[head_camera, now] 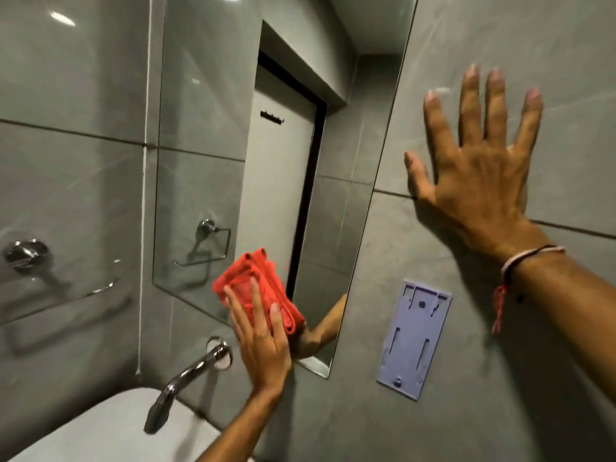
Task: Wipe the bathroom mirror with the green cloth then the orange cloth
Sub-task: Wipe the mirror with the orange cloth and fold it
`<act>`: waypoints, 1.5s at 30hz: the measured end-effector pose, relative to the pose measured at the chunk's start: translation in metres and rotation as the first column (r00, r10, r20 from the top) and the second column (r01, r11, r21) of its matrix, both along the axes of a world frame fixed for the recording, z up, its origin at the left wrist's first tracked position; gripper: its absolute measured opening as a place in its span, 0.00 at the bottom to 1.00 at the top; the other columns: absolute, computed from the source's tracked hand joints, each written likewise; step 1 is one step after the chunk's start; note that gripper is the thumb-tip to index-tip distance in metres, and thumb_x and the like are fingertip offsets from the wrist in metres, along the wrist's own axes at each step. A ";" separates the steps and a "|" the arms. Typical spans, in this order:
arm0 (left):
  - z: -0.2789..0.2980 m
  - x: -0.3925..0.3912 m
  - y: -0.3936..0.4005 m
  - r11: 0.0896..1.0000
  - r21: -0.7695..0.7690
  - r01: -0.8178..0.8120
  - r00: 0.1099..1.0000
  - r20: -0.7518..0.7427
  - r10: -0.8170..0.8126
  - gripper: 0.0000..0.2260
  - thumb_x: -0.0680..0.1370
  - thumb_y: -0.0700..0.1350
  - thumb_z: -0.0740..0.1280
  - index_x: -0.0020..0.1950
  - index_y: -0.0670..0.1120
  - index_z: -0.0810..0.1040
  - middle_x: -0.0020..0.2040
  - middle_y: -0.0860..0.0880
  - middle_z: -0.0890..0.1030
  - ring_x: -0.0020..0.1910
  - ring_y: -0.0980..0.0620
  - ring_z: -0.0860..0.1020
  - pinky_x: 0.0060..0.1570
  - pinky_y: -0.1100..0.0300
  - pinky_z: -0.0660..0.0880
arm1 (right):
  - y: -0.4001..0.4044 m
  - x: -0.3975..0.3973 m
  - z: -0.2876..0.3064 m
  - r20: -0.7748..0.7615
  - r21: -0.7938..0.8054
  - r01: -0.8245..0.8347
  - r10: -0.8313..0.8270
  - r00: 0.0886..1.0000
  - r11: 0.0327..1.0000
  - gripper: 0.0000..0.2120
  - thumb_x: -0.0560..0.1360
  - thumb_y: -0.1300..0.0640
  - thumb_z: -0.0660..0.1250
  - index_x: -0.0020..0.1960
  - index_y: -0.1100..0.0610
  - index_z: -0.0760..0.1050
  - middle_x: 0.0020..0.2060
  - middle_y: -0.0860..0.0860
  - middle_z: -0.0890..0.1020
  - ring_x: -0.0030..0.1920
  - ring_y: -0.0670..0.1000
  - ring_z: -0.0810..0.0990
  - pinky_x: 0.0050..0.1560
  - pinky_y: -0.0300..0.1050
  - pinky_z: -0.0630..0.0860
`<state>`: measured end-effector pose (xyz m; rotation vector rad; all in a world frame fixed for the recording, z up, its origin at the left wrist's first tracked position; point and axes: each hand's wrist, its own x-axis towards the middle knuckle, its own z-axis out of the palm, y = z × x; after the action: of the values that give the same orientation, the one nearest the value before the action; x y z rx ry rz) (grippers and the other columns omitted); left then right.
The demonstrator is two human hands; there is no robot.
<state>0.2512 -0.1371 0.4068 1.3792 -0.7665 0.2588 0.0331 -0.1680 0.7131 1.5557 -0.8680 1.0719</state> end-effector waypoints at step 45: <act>0.312 0.019 0.047 0.650 -0.078 0.756 0.600 0.482 -0.639 0.41 0.70 0.44 0.78 0.78 0.54 0.62 0.72 0.58 0.73 0.71 0.62 0.73 0.68 0.60 0.75 | 0.074 0.036 0.057 0.645 0.262 -0.790 0.508 0.570 0.553 0.15 0.71 0.65 0.70 0.57 0.55 0.81 0.45 0.51 0.86 0.44 0.52 0.83 0.46 0.39 0.76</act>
<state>0.2703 -0.0904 0.7188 0.6518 -1.5269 0.0129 0.0694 -0.0941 0.7701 2.2384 -0.9731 2.0208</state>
